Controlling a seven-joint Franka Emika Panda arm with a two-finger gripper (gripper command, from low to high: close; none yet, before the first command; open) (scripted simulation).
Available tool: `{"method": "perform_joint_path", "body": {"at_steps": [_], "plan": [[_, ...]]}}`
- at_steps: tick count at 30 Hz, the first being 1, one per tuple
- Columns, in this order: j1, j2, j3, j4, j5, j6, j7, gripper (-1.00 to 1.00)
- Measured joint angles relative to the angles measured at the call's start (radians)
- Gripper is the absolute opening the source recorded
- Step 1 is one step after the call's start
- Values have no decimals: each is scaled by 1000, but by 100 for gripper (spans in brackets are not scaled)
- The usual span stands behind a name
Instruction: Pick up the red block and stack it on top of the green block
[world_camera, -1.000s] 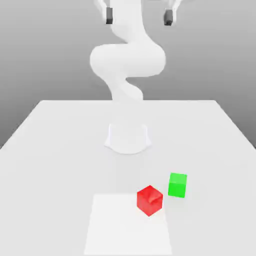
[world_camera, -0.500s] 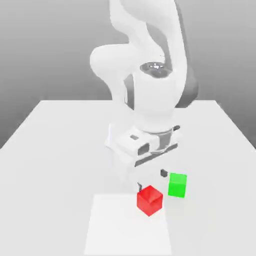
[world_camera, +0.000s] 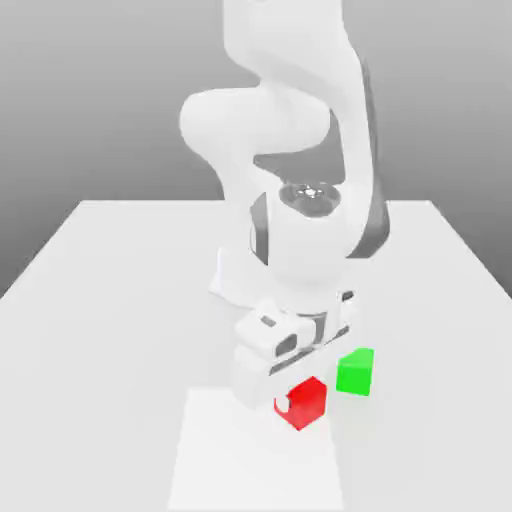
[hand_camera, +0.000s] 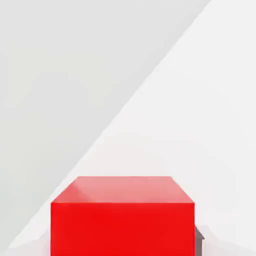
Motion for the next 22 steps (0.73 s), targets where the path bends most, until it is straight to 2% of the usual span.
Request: {"method": "perform_joint_path", "body": {"at_steps": [3, 11, 19, 20, 22], "plan": [[0, -105, -3, -16, -9, -90, 7, -100], [245, -382, 65, -151, 23, -233, -303, -100], [267, -154, 75, -156, 6, 0, -326, -100], [265, -125, 76, -155, 3, 29, -324, 100], [264, -125, 76, -155, 3, 29, -324, 100]]}}
